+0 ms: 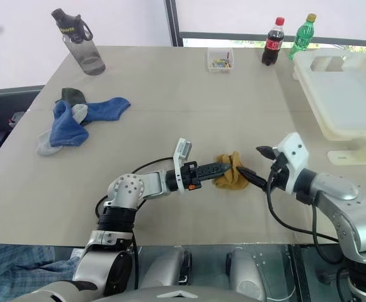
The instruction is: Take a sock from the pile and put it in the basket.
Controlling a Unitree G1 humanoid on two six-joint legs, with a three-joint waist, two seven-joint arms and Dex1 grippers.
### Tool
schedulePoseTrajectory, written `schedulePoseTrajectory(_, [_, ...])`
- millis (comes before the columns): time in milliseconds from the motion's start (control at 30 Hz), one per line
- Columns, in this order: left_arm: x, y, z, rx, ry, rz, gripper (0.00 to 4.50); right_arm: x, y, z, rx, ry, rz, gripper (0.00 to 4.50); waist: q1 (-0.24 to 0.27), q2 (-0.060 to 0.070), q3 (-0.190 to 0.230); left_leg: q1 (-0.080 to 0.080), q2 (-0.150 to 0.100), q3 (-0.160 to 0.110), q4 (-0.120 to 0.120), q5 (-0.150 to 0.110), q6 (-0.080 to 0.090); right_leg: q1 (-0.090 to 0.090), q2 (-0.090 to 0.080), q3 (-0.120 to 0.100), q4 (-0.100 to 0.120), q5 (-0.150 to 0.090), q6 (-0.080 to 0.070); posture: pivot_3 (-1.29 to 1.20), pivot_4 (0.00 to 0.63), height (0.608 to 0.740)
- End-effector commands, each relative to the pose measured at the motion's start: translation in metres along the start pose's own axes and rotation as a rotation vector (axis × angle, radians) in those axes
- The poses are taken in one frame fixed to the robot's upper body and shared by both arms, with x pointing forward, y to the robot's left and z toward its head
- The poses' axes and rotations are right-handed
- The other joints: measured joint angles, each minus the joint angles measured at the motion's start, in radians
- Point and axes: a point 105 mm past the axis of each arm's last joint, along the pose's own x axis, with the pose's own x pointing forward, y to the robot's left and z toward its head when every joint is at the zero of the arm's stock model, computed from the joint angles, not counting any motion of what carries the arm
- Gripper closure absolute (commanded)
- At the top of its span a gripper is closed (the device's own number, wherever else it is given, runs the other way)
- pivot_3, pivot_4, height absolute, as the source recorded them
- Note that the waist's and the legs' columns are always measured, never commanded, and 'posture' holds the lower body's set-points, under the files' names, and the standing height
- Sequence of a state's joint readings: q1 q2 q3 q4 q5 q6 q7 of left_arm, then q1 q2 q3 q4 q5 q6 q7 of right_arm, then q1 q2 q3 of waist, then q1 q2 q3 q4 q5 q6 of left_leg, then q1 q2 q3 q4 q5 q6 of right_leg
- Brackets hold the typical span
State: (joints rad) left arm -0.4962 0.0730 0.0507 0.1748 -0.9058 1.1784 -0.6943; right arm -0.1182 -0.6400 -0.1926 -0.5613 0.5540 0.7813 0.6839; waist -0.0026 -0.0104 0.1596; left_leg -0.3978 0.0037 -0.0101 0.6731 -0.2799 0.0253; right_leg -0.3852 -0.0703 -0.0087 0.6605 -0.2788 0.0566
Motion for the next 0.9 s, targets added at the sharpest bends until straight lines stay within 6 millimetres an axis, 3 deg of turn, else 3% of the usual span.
schedulePoseTrajectory(33, [0.001, -0.005, 0.003, 0.009, -0.014, -0.028, 0.98, -0.006, -0.005, 0.019, -0.003, -0.063, -0.020, 0.10, 0.000, 0.000, 0.000, 0.000, 0.000, 0.000, 0.000, 0.000, 0.000, 0.000, 0.000, 0.000, 0.000, 0.000, 0.000, 0.00, 0.150, 0.740])
schedulePoseTrajectory(200, [0.001, -0.004, 0.003, 0.009, -0.018, -0.025, 0.98, -0.008, -0.009, 0.023, 0.026, -0.085, -0.042, 0.10, 0.001, 0.000, 0.000, 0.000, 0.000, 0.000, 0.000, 0.000, 0.000, 0.000, 0.000, 0.000, 0.000, 0.000, 0.000, 0.00, 0.150, 0.740])
schedulePoseTrajectory(300, [0.001, -0.005, 0.003, 0.007, -0.022, -0.032, 0.98, -0.008, -0.005, 0.016, 0.033, -0.049, -0.019, 0.10, 0.001, 0.000, 0.000, 0.000, 0.000, 0.000, 0.000, 0.000, 0.000, 0.000, 0.000, 0.000, 0.000, 0.000, 0.000, 0.00, 0.150, 0.740])
schedulePoseTrajectory(567, [-0.002, -0.014, 0.009, 0.006, -0.073, -0.102, 0.98, 0.018, 0.015, -0.008, 0.034, 0.007, 0.039, 0.10, -0.004, 0.000, 0.000, 0.000, 0.000, 0.001, 0.000, 0.000, 0.000, 0.000, 0.000, 0.000, 0.001, 0.000, 0.000, 0.00, 0.150, 0.740])
schedulePoseTrajectory(767, [-0.003, -0.015, 0.009, -0.001, -0.080, -0.109, 0.98, 0.027, 0.024, -0.009, 0.013, -0.005, 0.076, 0.10, -0.004, 0.000, 0.000, 0.000, 0.000, 0.001, 0.000, 0.000, 0.000, 0.000, 0.000, 0.000, 0.001, 0.000, 0.000, 0.00, 0.150, 0.740])
schedulePoseTrajectory(900, [-0.003, -0.016, 0.008, -0.003, -0.076, -0.115, 0.98, 0.035, 0.009, -0.015, -0.026, 0.022, -0.036, 0.10, -0.004, 0.000, 0.000, 0.000, 0.000, 0.000, 0.001, 0.000, 0.000, 0.000, 0.000, 0.000, 0.001, 0.000, 0.000, 0.00, 0.150, 0.740])
